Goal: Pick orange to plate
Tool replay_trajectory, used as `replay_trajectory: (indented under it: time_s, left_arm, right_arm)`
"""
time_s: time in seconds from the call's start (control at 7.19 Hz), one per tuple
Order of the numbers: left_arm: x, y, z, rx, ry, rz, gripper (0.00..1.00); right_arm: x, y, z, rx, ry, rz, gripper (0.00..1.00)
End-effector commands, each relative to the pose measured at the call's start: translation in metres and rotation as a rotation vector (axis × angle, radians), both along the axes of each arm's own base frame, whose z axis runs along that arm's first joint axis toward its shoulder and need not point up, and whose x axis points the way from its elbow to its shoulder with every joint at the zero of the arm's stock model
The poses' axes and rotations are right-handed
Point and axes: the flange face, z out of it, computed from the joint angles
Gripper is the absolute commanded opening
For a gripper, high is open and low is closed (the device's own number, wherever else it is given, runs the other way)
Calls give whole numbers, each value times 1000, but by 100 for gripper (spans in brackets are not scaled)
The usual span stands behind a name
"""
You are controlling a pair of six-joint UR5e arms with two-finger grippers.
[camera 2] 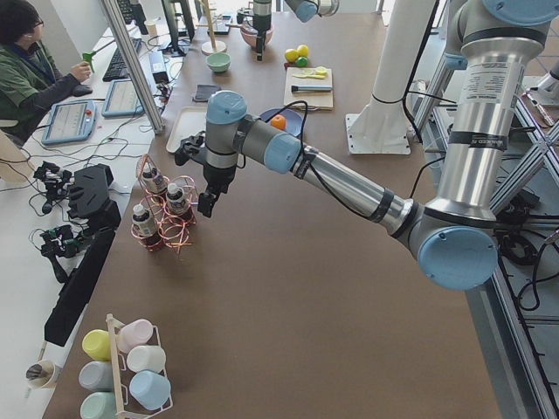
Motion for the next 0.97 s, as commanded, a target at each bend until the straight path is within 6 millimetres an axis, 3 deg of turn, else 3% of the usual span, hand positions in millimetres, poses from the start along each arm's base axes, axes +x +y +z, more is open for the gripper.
replay_trajectory:
  time_s: [0.0, 0.14, 0.42, 0.56, 0.7, 0.83]
  left_arm:
    - [-51, 27, 55, -61, -20, -32, 98]
    - [-53, 38, 71, -85, -19, -24, 98]
    - [-53, 50, 88, -114, -19, -20, 98]
    - [-53, 49, 96, -135, -18, -21, 98]
    - [-53, 48, 108, -158, -18, -20, 98]
    - [-53, 47, 129, -193, -18, -20, 98]
  right_arm:
    - [120, -18, 106, 19, 29, -66, 100]
    - [178, -26, 143, 3, -17, -79, 100]
    - [280, -23, 240, 75, 24, -154, 100]
    - [317, -20, 279, 85, 34, -175, 100]
    - [340, -6, 325, 55, 36, -185, 100]
    - [354, 6, 358, 41, 37, -211, 100]
